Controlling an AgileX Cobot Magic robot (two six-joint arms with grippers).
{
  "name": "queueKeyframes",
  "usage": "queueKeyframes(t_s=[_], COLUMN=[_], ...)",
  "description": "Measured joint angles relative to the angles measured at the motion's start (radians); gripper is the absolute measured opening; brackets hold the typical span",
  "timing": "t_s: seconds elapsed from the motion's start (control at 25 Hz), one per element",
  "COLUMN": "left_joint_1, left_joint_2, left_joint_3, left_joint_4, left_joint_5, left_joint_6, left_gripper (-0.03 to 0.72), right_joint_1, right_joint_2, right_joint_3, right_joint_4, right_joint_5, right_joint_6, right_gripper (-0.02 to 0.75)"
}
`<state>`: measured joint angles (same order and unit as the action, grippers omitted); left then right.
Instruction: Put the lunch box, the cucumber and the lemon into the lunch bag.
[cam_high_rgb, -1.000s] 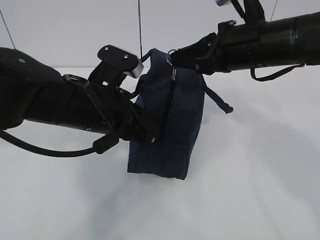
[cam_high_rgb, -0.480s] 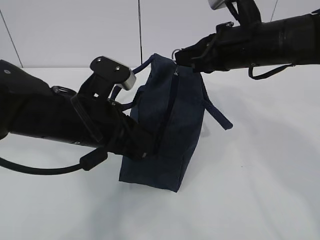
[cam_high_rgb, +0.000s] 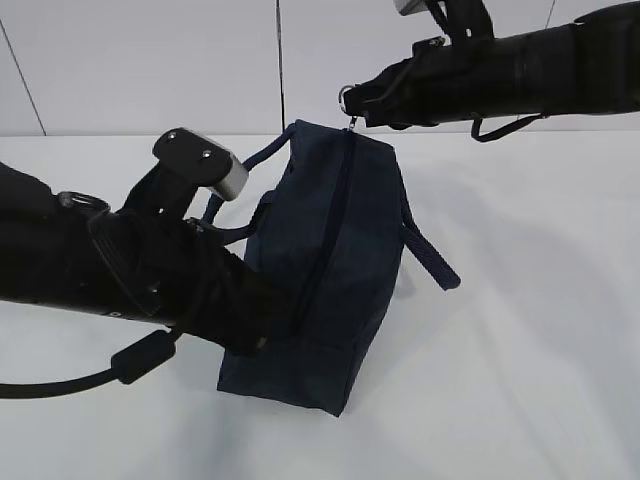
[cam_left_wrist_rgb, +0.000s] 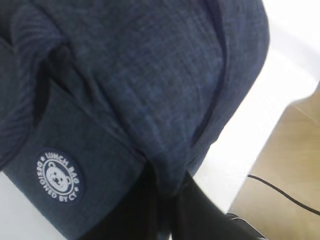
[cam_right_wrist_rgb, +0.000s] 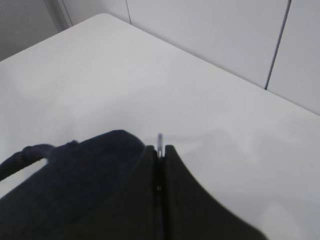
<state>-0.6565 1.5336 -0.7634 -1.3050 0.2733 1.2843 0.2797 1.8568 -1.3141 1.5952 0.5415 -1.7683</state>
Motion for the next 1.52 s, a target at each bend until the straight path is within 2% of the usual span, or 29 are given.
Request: queueKeyframes(t_s=[0.4,0.92,1.0,1.08,1.2,1.24,1.32,1.52], left_joint_1=[0.000,0.000,0.000,0.000,0.000,0.000,0.006,0.062], left_joint_2=[-0.052,-0.058,-0.058,-0.058,-0.061,-0.064,-0.080,-0.187], left_joint_3=[0.075,0.081,0.081,0.081,0.081,0.081,0.082,0.084], left_joint_4=[-0.002,-0.002,-0.002,-0.002,-0.017,-0.021,-0.026,-0.020], left_joint_5=[-0.002,0.012,0.015,0.022,0.023,0.023,0.024,0.030], left_joint_6=[0.000,0.000,0.000,0.000,0.000,-0.006,-0.023,-0.084], left_gripper=[-0.001,0.008,0.048,0.137,0.319,0.347,0.371,0.367], right_joint_1=[0.000,0.000,0.000,0.000,0.000,0.000,-0.002,-0.002], right_joint_2=[0.223,0.274,0.274,0.274,0.274,0.274,0.274,0.274], right_joint_3=[-0.190,-0.229,-0.229,-0.229,-0.229,-0.229,-0.229,-0.229], right_joint_4=[0.004,0.009,0.009,0.009,0.009,0.009,0.009,0.009], right_joint_5=[0.009,0.063,0.067,0.075,0.088,0.095,0.108,0.112], right_joint_6=[0.023,0.043,0.043,0.043,0.047,0.047,0.049,0.053], right_gripper=[0.007,0.007,0.007,0.007,0.007,0.007,0.007,0.007])
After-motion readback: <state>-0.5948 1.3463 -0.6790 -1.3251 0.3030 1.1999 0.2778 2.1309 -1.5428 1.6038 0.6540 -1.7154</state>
